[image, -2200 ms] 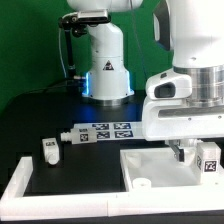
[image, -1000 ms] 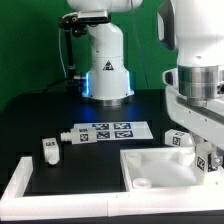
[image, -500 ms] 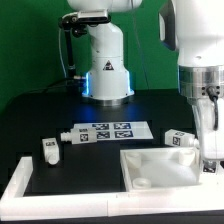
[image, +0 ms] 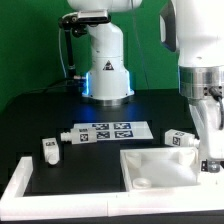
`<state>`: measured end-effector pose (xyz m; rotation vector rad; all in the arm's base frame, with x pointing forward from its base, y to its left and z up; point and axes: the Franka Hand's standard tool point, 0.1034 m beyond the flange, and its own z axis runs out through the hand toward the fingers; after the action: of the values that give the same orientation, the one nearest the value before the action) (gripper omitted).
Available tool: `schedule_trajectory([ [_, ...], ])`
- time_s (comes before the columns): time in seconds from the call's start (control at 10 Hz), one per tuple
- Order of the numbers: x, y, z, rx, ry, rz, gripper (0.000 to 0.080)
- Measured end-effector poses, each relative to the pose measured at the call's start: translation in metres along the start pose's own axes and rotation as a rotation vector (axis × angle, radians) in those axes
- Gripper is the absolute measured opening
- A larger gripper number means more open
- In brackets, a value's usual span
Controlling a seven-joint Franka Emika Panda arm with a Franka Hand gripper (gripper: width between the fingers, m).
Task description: Assemble one leg
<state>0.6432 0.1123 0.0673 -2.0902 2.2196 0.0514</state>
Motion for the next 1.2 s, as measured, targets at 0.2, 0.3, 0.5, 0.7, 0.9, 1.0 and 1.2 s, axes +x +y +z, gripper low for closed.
schedule_trajectory([
  [0.2,-0.006,0.0,-0.001,-0.003,-0.003,-0.422,0.0639],
  [0.3,-0.009,0.002,0.0,-0.013,-0.007,-0.468,0.0647],
  [0.5,-0.006,0.002,0.0,-0.012,-0.006,-0.601,0.0649],
  [0.7,-0.005,0.002,0.0,-0.012,-0.007,-0.736,0.0649],
  [0.9,0.002,0.0,0.001,-0.014,0.022,-1.163,0.0649],
  [1.0,0.002,0.0,0.001,-0.013,0.022,-1.119,0.0609],
  [1.2,0.002,0.0,0.001,-0.012,0.022,-1.076,0.0471],
])
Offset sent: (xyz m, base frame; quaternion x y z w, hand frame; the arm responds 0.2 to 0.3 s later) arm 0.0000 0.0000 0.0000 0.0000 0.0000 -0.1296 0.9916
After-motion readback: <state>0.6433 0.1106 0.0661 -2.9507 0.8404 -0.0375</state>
